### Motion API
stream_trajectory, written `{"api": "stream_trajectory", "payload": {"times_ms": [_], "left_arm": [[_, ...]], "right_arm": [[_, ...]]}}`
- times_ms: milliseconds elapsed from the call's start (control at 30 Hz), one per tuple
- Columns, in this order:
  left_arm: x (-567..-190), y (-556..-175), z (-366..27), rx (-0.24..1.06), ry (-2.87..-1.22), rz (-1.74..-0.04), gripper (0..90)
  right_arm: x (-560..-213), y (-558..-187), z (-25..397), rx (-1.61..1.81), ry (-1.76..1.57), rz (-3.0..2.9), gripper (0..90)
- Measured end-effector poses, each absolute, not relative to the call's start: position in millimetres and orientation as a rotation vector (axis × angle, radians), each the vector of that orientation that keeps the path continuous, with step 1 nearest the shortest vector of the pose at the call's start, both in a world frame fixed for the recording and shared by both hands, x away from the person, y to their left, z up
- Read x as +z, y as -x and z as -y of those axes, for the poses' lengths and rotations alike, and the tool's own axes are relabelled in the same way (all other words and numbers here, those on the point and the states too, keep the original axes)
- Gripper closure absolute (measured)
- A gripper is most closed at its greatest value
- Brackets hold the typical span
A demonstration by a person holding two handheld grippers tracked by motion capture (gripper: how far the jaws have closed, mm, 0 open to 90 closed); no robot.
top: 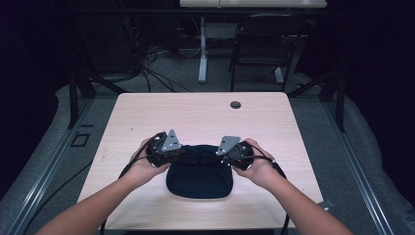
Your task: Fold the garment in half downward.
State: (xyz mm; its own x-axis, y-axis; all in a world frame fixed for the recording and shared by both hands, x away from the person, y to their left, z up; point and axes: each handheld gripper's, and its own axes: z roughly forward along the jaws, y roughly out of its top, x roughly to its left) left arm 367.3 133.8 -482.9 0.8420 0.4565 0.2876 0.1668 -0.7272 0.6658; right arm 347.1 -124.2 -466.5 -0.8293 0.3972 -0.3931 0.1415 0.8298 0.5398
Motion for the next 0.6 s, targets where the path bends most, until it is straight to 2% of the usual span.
{"api": "stream_trajectory", "payload": {"times_ms": [600], "left_arm": [[-504,-341,-138,0.515,-2.394,-0.435,78.8]], "right_arm": [[-488,-319,121,0.690,-0.373,-2.557,86.1]]}}
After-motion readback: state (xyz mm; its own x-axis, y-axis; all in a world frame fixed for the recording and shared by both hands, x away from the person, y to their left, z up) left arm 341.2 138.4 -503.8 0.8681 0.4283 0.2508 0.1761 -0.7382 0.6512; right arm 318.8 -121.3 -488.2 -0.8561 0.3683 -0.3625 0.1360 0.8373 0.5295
